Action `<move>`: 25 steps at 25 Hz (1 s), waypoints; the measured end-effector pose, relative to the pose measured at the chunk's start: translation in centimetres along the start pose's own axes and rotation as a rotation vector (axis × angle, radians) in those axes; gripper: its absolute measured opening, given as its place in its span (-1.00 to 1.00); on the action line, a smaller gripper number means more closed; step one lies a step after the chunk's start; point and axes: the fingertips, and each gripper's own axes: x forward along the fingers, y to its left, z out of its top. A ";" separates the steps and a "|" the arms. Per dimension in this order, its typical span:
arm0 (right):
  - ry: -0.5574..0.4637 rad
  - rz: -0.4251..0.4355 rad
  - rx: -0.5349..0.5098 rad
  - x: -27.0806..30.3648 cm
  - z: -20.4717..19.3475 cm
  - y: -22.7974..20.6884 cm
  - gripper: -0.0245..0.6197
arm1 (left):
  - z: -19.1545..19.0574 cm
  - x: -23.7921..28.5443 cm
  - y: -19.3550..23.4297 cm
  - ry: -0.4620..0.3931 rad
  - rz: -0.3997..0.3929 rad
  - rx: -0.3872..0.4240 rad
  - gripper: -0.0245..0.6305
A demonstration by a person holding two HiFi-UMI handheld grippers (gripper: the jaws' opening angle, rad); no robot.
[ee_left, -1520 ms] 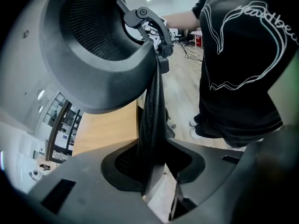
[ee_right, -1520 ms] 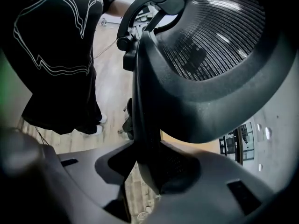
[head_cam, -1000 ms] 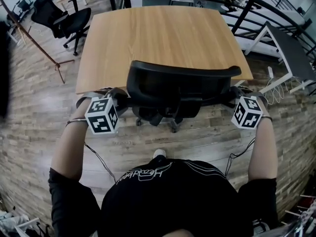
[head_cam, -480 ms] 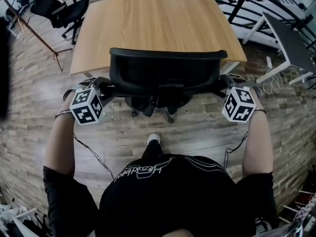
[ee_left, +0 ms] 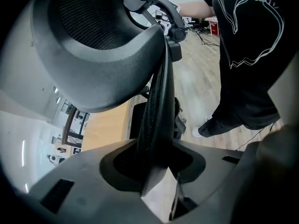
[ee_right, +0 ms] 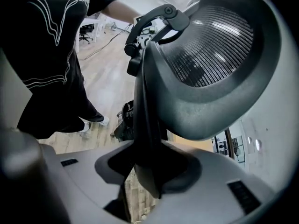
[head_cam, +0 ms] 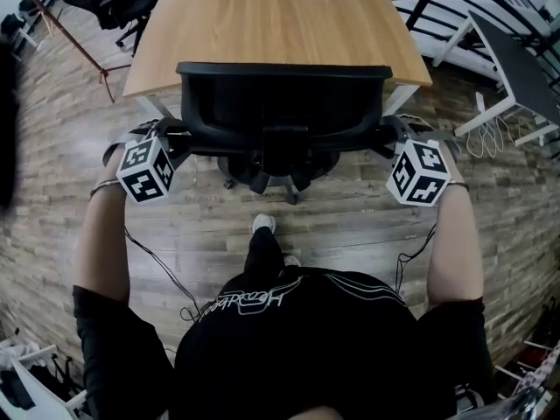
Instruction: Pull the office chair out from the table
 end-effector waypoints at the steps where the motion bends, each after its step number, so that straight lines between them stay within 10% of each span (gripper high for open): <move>1: -0.004 -0.005 -0.002 -0.3 -0.3 0.6 -0.37 | 0.4 -0.1 -0.7 0.005 0.001 -0.003 -0.50; 25: 0.015 -0.034 0.014 -5.1 -0.1 6.3 -0.34 | 2.5 -4.6 -8.2 0.023 0.010 -0.023 -0.50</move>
